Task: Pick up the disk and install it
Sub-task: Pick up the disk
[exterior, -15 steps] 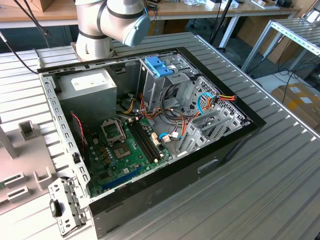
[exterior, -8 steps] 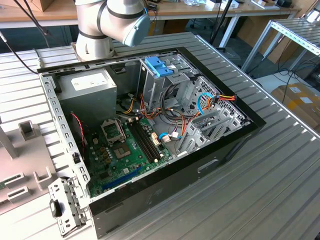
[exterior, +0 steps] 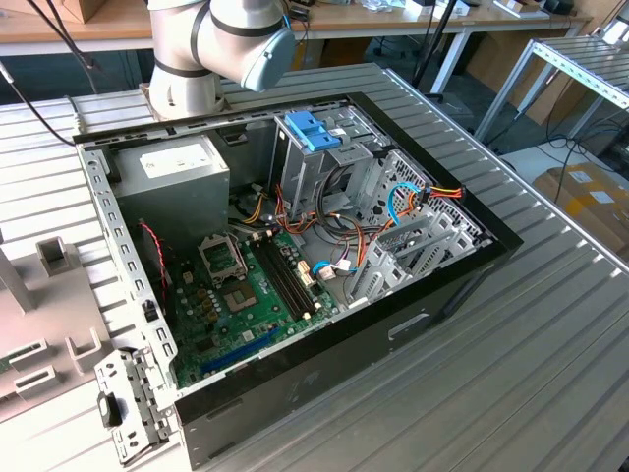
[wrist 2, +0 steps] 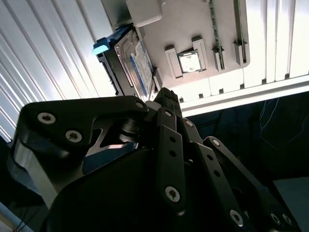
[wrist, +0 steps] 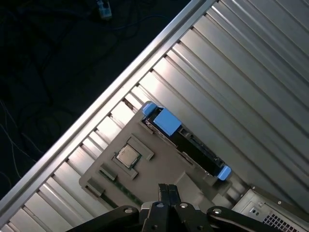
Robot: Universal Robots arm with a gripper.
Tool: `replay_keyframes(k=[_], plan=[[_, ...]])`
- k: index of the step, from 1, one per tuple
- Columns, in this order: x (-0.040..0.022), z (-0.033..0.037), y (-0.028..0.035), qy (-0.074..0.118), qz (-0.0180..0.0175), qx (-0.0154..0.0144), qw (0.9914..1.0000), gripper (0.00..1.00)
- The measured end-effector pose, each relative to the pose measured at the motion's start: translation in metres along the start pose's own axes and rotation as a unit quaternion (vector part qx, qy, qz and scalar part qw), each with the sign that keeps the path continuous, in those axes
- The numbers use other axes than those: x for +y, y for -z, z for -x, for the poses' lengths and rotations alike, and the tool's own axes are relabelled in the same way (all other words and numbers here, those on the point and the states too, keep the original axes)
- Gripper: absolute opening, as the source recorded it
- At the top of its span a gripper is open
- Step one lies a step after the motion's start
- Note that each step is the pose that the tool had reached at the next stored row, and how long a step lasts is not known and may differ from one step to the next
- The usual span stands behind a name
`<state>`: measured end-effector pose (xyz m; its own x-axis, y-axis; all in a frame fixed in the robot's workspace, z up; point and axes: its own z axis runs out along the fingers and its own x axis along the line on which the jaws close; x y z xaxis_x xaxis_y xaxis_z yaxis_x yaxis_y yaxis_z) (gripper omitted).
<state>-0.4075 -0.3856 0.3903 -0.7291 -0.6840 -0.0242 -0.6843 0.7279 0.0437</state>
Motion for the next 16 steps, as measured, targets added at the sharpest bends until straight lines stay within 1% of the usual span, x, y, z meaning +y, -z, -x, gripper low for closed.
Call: replay_keyframes(k=[6,9,13,16], plan=[[0.0000,0.0000,0.0000,0.018,0.0004,0.0008,0.99983,0.11],[0.0000,0.0000,0.0000,0.031,0.0007,0.0013,0.99952,0.11],[0.0000,0.0000,0.0000,0.041,0.0010,0.0018,0.99914,0.11],[0.0000,0.0000,0.0000,0.052,0.0013,0.0023,0.99863,0.11]])
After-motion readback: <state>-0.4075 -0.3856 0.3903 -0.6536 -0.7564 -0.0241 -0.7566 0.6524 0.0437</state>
